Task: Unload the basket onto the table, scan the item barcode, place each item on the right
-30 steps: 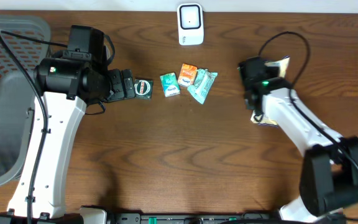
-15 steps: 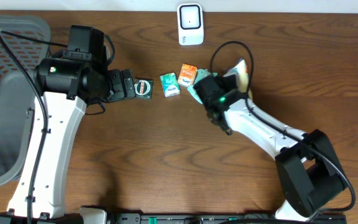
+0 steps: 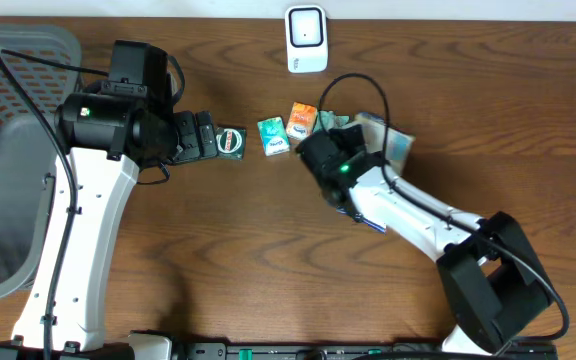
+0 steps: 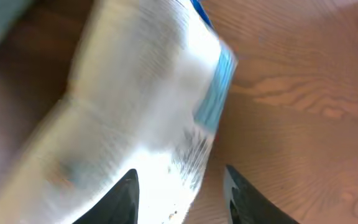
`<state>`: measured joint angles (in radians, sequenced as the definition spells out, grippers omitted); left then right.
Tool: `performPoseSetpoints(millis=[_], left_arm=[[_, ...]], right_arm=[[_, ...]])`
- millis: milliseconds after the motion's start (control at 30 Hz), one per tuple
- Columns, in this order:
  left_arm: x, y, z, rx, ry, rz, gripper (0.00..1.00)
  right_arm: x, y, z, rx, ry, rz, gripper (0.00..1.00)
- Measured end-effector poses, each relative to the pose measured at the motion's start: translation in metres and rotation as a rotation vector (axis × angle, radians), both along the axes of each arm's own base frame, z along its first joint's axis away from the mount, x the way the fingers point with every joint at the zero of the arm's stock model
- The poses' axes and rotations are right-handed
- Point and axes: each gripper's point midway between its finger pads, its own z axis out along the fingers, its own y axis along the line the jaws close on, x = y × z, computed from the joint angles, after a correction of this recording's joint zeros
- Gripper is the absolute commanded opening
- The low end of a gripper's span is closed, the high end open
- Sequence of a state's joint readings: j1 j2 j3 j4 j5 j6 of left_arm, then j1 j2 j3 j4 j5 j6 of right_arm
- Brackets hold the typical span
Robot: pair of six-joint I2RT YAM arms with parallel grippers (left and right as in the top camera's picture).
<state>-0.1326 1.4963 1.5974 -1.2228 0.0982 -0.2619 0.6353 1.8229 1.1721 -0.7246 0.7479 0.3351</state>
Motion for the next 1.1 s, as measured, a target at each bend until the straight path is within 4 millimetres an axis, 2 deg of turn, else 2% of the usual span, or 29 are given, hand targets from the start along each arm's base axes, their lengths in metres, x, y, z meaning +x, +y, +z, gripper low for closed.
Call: performPoseSetpoints(millis=[67,133,267,333,400,500,633,800,900,967,1033,1067,1100], left_arm=[[0.0,0.0,0.0,0.0,0.0,0.0,0.98],[0.0,0.0,0.0,0.0,0.0,0.0,0.98],[0.0,0.0,0.0,0.0,0.0,0.0,0.98],[0.0,0.0,0.0,0.0,0.0,0.0,0.98],[0.0,0.0,0.0,0.0,0.0,0.0,0.98],[0.0,0.0,0.0,0.0,0.0,0.0,0.98],[0.0,0.0,0.0,0.0,0.0,0.0,0.98],[0.0,0.0,0.0,0.0,0.0,0.0,0.98],[0.0,0.0,0.0,0.0,0.0,0.0,0.98],[0.0,0.0,0.0,0.0,0.0,0.0,0.98],[0.0,0.0,0.0,0.0,0.0,0.0,0.98],[0.0,0.0,0.0,0.0,0.0,0.0,0.98],[0.0,0.0,0.0,0.0,0.0,0.0,0.98]], right_arm=[[0.006,-0.01,-0.001,0.027,0.01,-0.036,0.7],[0.012,-0.021,-0.001,0.077,0.03,-0.078,0.77],[0.026,-0.043,-0.007,0.255,0.08,-0.175,0.82],[0.026,-0.055,-0.016,0.382,0.136,-0.23,0.88],[0.025,-0.065,-0.022,0.493,0.179,-0.275,0.89],[0.025,-0.072,-0.027,0.683,0.231,-0.302,0.94],[0.025,-0.071,-0.032,0.927,0.266,-0.268,0.99],[0.023,-0.046,-0.041,1.138,0.257,-0.151,0.98],[0.019,-0.03,-0.048,1.232,0.241,-0.084,0.9],[0.02,-0.023,-0.048,1.271,0.212,-0.046,0.76],[0.019,-0.02,-0.051,1.297,0.191,-0.032,0.47],[0.016,-0.018,-0.054,1.307,0.191,-0.041,0.29],[0.014,-0.018,-0.057,1.318,0.189,-0.049,0.18]])
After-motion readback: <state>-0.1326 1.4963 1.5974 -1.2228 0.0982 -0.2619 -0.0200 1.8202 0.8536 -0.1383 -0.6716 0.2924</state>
